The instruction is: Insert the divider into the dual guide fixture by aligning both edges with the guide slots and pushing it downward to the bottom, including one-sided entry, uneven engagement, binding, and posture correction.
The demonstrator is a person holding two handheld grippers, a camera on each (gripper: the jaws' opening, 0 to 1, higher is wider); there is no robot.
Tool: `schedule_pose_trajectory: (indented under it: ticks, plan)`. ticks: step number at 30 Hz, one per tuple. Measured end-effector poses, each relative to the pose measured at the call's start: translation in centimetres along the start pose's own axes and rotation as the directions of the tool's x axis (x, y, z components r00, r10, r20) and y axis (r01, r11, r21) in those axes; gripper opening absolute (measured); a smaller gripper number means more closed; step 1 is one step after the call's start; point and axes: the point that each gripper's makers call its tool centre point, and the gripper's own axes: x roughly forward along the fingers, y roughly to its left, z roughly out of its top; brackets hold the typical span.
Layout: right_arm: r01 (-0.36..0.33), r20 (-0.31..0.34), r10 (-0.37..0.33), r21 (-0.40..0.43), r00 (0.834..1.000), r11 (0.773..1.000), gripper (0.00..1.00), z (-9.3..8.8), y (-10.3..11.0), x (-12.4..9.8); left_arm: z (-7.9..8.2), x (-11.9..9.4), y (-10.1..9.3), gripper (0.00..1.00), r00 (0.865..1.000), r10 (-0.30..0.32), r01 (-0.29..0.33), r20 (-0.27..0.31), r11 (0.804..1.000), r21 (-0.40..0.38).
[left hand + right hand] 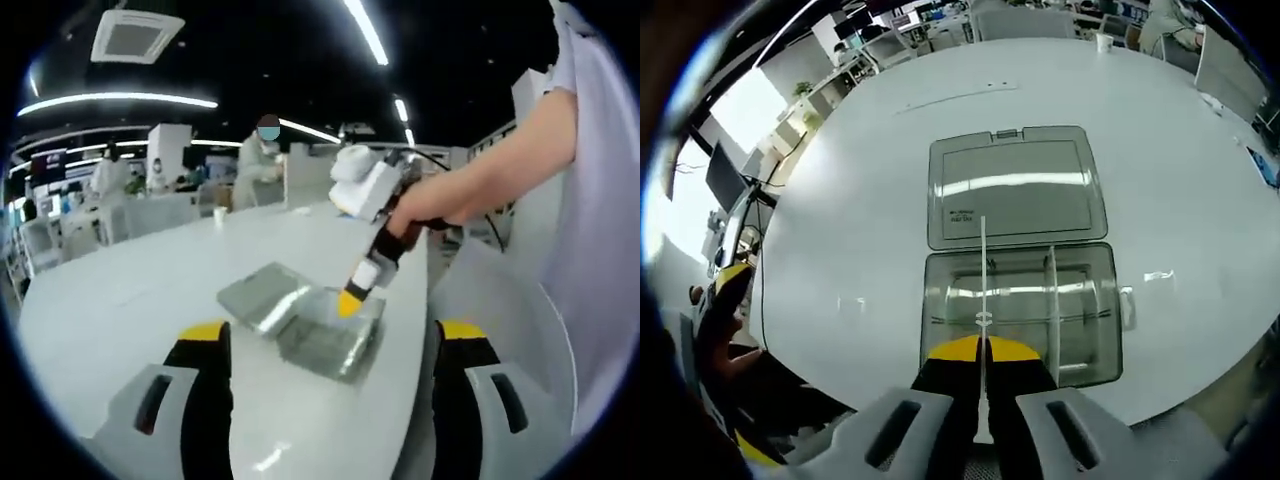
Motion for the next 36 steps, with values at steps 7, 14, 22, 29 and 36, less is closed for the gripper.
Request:
schedule_pose_trajectory:
  ticks: [7, 14, 22, 29, 36]
  plan:
    - [0.009, -0.013, -0.009, -0.009, 1.000, 1.000, 0.00, -0.3, -0.4, 0.4, -1.4, -0.4, -0.2, 0.83, 0.997, 0.002, 0.003, -0.073, 0.998, 0.070]
    - [0.006, -0.022, -0.007, -0.008, 1.000, 1.000, 0.00, -0.5, -0.1, 0.7, -2.3, -0.7, -0.2, 0.85, 0.990, 0.003, 0.012, -0.142, 0.995, 0.099]
    - [0.017, -0.029, -0.017, 0.004, 0.999, 1.000, 0.00, -0.6, -0.6, 1.1, -1.9, -0.7, -0.4, 0.84, 0.990, -0.006, 0.019, -0.140, 0.995, 0.093]
    - [0.021, -0.039, -0.021, 0.009, 0.999, 1.000, 0.00, -0.8, -0.3, 1.6, -2.0, -0.7, -0.4, 0.83, 0.990, -0.014, 0.026, -0.141, 0.996, 0.084]
    - [0.026, -0.045, -0.026, 0.002, 0.999, 1.000, 0.00, -0.8, -0.3, 1.5, -1.6, -0.7, -0.7, 0.83, 0.992, -0.037, 0.044, -0.120, 0.997, 0.056]
